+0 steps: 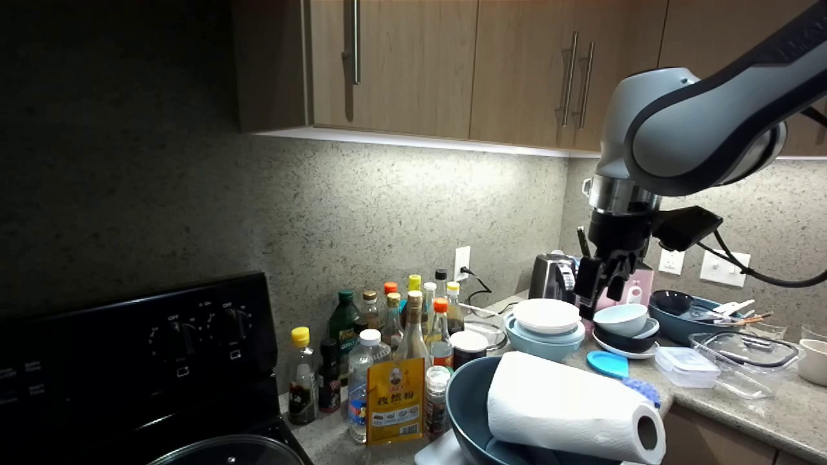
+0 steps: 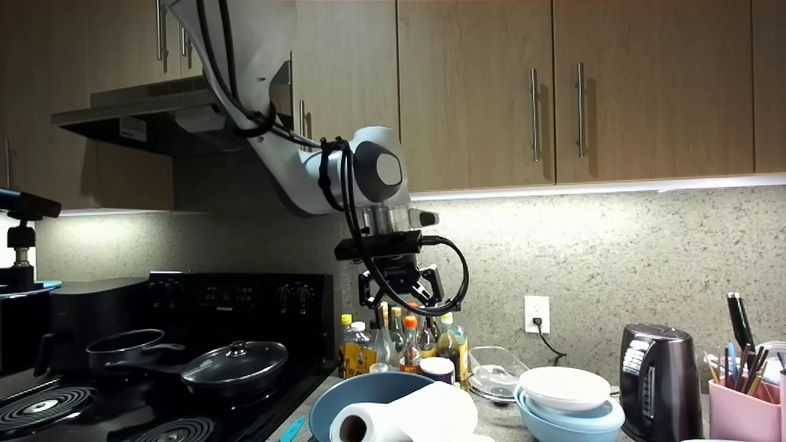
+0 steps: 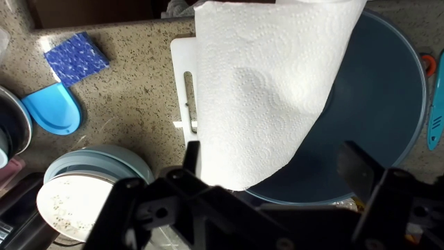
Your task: Place the paper towel roll and blue sponge in the blue bowl on the left
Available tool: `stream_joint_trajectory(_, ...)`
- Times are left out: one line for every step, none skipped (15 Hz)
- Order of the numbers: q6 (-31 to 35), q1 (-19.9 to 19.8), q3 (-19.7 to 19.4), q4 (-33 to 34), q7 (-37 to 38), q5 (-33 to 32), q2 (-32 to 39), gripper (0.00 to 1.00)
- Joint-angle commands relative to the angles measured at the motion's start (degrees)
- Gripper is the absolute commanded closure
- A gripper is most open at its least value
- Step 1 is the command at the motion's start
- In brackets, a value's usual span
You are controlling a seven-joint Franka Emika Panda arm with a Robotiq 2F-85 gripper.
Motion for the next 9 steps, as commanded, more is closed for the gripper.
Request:
stream_joint_trajectory(-0.2, -0.5, 0.6, 0.1, 0.0, 0.0, 0.0, 0.0)
stream_joint_trajectory(-0.2, -0.5, 0.6, 0.1, 0.0, 0.0, 0.0, 0.0)
stream_joint_trajectory(-0.2, -0.5, 0.6, 0.1, 0.0, 0.0, 0.0, 0.0)
stream_joint_trajectory(-0.2, -0.5, 0.6, 0.1, 0.0, 0.0, 0.0, 0.0)
stream_joint_trajectory(0.3, -0.7, 0.4, -0.1, 0.4, 0.0, 0.0, 0.0)
stream_joint_trajectory(0.7, -0.8, 0.3, -0.2, 0.7, 0.0, 0.1, 0.0)
stream_joint_trajectory(1.6, -0.9, 0.2, -0.5, 1.1, -0.2, 0.3, 0.0)
stream_joint_trajectory(2.6, -1.0, 0.0, -0.7, 1.0, 0.1, 0.4, 0.0)
stream_joint_trajectory(3.5, -1.3, -0.2, -1.0, 1.9, -0.5, 0.7, 0.0)
